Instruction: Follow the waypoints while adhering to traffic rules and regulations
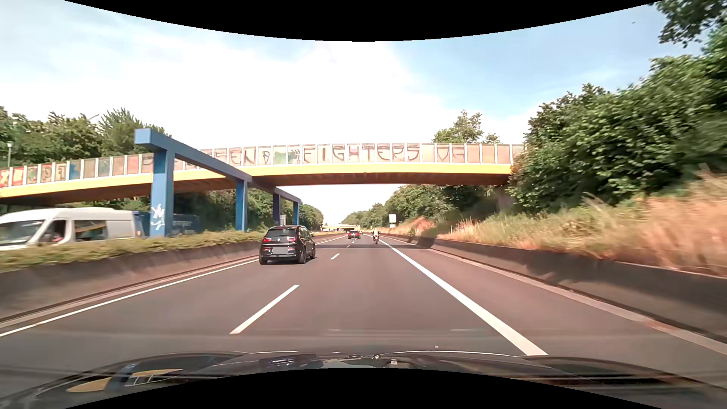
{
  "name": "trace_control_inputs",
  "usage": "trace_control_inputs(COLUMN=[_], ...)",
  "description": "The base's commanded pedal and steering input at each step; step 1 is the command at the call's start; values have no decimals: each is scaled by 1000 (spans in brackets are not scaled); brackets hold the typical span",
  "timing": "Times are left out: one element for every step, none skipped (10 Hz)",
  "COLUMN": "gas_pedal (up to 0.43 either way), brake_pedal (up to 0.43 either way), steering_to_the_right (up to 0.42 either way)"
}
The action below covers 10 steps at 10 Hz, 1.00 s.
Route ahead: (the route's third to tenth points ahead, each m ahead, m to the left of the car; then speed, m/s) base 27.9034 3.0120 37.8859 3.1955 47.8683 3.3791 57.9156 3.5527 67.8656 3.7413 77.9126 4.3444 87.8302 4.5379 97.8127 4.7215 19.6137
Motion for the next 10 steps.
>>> trace_control_inputs(gas_pedal=[28,20,20,0,0,0,0,0,0,0], brake_pedal=[0,0,0,0,0,0,0,0,0,0], steering_to_the_right=[-5,-5,-5,-5,-5,-5,-5,-5,-5,-5])
